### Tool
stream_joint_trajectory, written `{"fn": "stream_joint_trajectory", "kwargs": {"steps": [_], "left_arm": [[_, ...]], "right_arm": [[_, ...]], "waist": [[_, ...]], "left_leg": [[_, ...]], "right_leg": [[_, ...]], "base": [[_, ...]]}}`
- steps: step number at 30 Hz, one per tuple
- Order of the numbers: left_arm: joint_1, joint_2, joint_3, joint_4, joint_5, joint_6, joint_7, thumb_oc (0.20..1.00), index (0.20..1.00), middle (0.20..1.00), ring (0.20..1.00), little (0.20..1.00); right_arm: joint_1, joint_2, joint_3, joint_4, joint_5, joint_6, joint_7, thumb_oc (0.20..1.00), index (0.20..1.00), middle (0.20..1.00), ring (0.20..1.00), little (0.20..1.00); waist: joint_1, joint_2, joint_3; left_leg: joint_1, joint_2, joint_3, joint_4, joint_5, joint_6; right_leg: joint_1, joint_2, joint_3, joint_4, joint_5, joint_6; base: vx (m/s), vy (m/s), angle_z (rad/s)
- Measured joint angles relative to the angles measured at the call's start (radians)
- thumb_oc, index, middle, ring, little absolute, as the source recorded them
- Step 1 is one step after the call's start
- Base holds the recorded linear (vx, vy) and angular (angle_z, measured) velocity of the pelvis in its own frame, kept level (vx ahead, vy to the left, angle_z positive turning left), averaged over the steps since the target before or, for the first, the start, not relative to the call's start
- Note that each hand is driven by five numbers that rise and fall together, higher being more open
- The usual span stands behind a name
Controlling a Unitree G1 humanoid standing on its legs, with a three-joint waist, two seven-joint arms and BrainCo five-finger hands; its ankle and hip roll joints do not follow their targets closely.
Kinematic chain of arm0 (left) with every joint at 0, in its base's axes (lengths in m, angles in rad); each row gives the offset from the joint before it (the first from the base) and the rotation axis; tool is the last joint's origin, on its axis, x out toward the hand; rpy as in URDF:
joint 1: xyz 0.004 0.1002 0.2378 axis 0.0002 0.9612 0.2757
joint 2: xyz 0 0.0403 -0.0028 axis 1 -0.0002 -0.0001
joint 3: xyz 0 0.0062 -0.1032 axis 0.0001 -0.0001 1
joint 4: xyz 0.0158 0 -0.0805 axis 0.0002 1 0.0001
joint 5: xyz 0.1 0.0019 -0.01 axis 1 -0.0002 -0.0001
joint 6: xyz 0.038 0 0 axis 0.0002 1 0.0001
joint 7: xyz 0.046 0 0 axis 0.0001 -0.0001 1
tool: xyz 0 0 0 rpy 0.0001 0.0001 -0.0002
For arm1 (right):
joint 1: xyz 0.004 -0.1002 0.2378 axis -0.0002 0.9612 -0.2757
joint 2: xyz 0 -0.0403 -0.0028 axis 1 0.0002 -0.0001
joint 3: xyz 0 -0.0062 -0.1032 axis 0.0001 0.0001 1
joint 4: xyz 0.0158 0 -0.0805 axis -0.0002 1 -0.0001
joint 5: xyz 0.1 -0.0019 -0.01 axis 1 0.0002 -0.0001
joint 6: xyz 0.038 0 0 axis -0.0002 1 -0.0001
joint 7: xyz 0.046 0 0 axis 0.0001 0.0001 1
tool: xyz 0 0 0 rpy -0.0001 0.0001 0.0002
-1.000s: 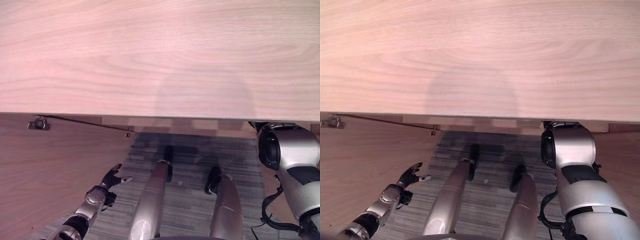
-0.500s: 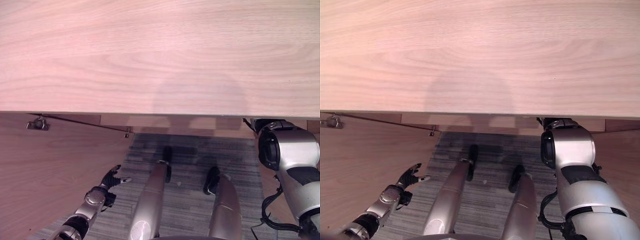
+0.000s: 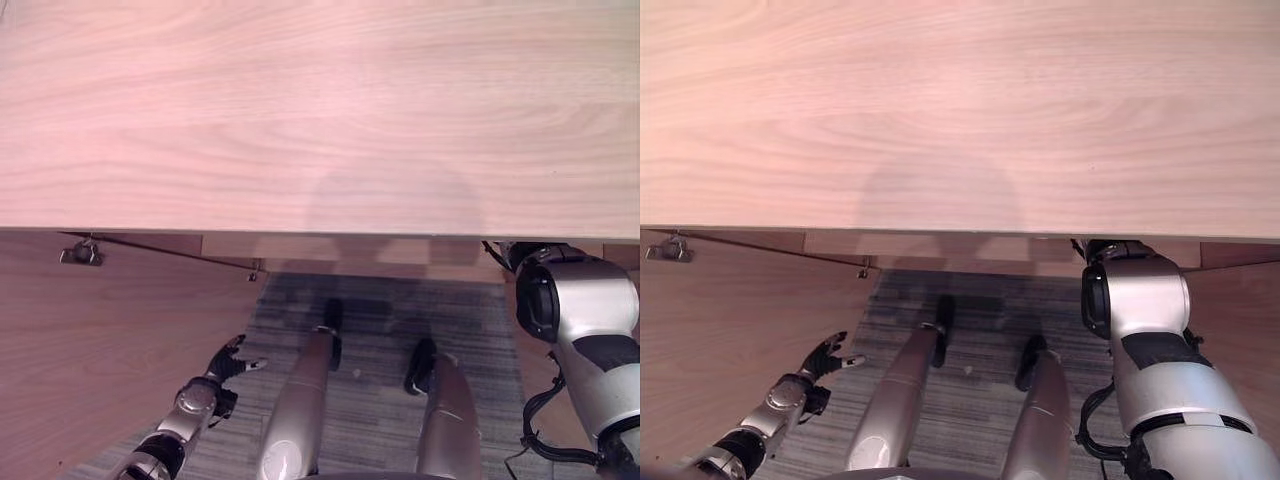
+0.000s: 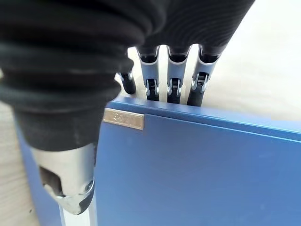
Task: Put the empty folder in the office cabinet
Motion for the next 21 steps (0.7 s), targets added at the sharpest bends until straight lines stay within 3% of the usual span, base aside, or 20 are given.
{"fn": "stream_joint_trajectory", "kwargs": {"steps": [7, 11, 14, 21], "left_arm": [[0.007, -0.001, 0.002, 0.003, 0.000, 0.001, -0.005, 1.000, 1.000, 1.000, 1.000, 1.000], [0.045, -0.001, 0.009, -0.001, 0.000, 0.003, -0.015, 1.000, 1.000, 1.000, 1.000, 1.000], [0.058, -0.001, 0.008, 0.003, 0.000, 0.010, -0.024, 1.000, 1.000, 1.000, 1.000, 1.000], [0.098, -0.004, 0.034, 0.003, 0.001, 0.015, -0.047, 1.000, 1.000, 1.000, 1.000, 1.000]], "right_arm": [[0.126, 0.024, -0.006, -0.001, -0.044, 0.013, -0.011, 1.000, 1.000, 1.000, 1.000, 1.000], [0.211, 0.045, -0.045, 0.001, -0.055, 0.018, -0.011, 1.000, 1.000, 1.000, 1.000, 1.000], [0.213, 0.048, -0.046, 0.000, -0.077, 0.019, -0.012, 1.000, 1.000, 1.000, 1.000, 1.000], [0.320, 0.045, -0.085, -0.002, -0.086, 0.021, 0.007, 1.000, 1.000, 1.000, 1.000, 1.000]], "waist": [[0.002, -0.020, -0.009], [0.006, -0.035, -0.029], [0.011, -0.034, -0.031], [0.044, -0.020, -0.105]], "left_leg": [[0.106, 0.007, -0.002, -0.110, 0.043, 0.002], [0.211, 0.006, -0.014, -0.250, 0.087, -0.002], [0.238, 0.007, -0.013, -0.288, 0.104, -0.002], [0.352, 0.003, -0.040, -0.408, 0.137, 0.001]], "right_leg": [[0.107, 0.009, -0.026, -0.111, 0.045, 0.003], [0.200, 0.020, -0.046, -0.218, 0.067, 0.012], [0.222, 0.020, -0.053, -0.243, 0.081, 0.009], [0.360, 0.026, -0.109, -0.366, 0.101, 0.022]], "base": [[0.02, -0.022, 0.00], [0.05, -0.018, 0.06], [0.07, -0.026, 0.01], [0.08, -0.014, 0.16]]}}
